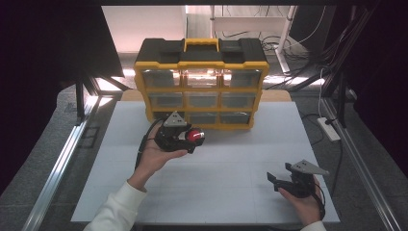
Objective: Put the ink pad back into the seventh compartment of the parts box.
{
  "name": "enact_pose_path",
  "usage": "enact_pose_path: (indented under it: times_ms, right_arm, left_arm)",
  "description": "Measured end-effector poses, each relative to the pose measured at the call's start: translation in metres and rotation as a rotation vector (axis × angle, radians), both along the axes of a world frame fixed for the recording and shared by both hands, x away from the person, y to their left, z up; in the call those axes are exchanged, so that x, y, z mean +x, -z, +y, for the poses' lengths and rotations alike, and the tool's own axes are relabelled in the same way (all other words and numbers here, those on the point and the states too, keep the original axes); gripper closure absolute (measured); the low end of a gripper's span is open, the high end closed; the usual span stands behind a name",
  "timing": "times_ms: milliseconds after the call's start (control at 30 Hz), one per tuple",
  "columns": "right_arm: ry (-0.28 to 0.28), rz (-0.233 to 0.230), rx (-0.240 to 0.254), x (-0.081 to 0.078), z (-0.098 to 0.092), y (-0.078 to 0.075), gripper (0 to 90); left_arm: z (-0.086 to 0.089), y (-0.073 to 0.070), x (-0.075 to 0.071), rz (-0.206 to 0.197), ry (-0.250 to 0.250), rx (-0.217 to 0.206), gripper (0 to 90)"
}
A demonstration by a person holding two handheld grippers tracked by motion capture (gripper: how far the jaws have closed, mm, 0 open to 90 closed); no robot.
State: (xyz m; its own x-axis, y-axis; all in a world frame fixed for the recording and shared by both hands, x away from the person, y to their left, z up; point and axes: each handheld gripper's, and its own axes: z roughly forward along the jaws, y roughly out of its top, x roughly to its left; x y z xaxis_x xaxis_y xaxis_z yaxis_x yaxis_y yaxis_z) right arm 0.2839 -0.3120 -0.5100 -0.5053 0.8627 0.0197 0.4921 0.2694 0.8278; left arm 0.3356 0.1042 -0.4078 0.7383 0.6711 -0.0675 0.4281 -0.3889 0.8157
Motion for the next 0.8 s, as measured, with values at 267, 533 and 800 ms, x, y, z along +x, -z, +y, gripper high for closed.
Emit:
enact_pose_path:
  times_ms: [267,533,800]
  right_arm:
    - [0.001,0.001,0.001,0.000,0.000,0.000,17.1]
    - [0.001,0.001,0.001,0.000,0.000,0.000,17.1]
    - [0.002,0.003,0.004,0.000,0.000,0.000,17.1]
  left_arm:
    - [0.005,-0.001,0.003,-0.003,-0.021,-0.006,30.0]
    - [0.012,-0.001,0.006,-0.007,-0.043,-0.008,30.0]
    - [0.017,-0.001,0.009,-0.015,-0.069,-0.002,30.0]
